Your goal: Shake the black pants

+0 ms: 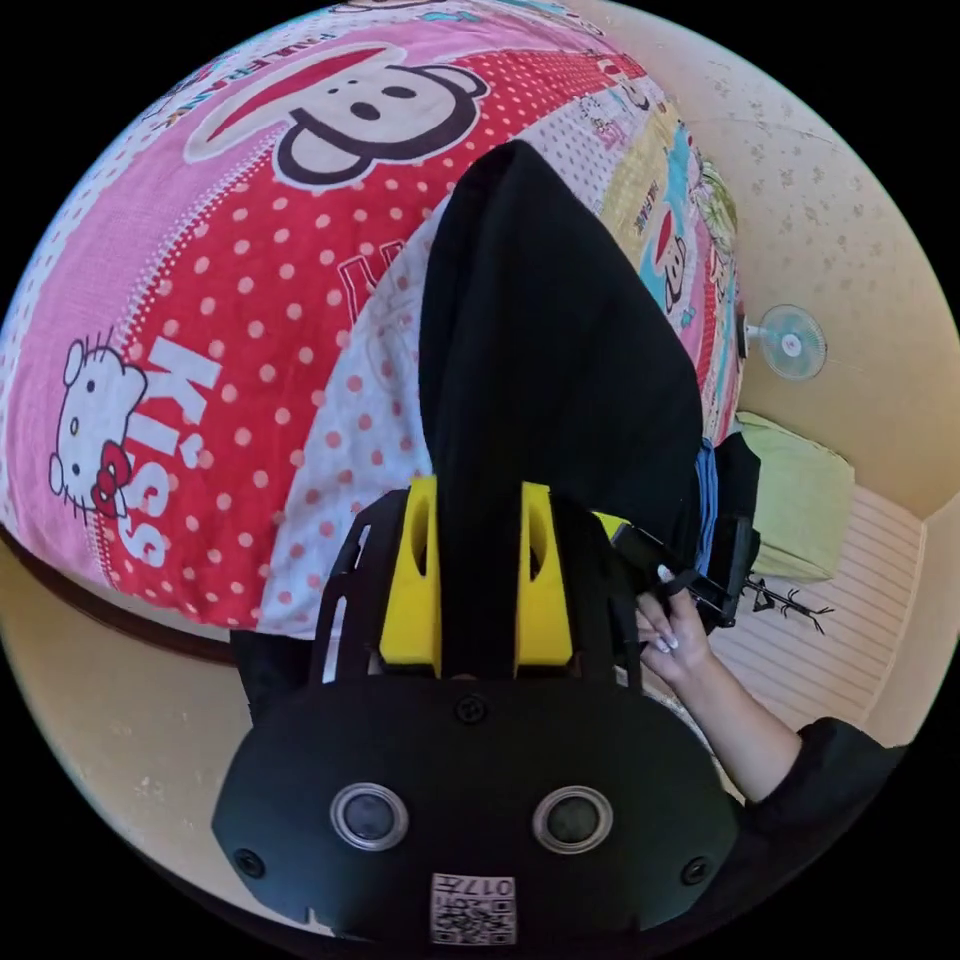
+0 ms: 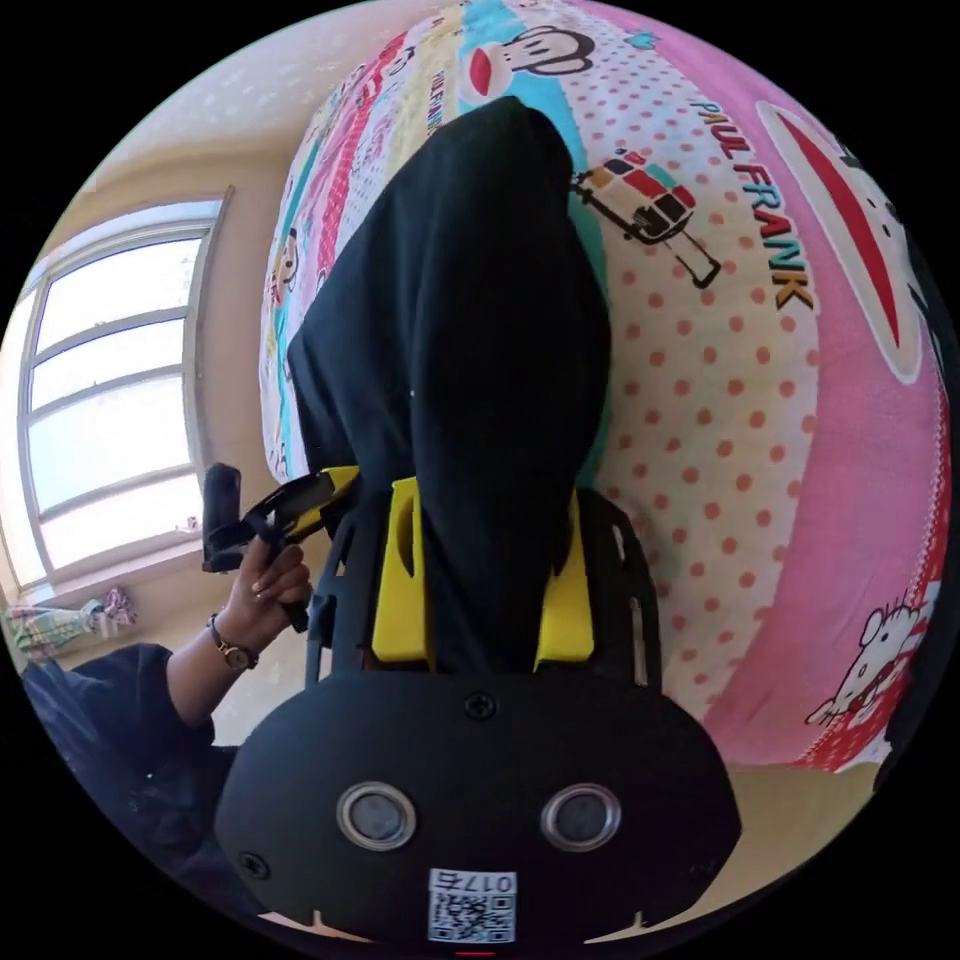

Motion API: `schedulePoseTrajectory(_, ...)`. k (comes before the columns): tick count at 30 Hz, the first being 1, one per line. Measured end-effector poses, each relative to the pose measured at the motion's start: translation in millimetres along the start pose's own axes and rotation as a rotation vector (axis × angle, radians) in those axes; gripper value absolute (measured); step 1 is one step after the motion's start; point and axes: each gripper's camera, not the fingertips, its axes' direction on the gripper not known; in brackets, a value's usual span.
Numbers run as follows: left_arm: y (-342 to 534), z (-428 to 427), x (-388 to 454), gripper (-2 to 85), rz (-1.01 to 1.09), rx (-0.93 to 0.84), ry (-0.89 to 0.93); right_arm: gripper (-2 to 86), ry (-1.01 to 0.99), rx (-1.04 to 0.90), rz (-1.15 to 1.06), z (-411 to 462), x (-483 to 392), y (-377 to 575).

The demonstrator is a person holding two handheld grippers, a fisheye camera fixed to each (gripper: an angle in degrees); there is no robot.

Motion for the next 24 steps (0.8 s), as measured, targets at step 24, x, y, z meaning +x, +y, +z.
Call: schedulePoseTrajectory(24, -77, -456, -309, 10.1, -0.465, 0.352, 0.143, 7.6, 0.07, -0.383, -0.536, 184, -432, -155)
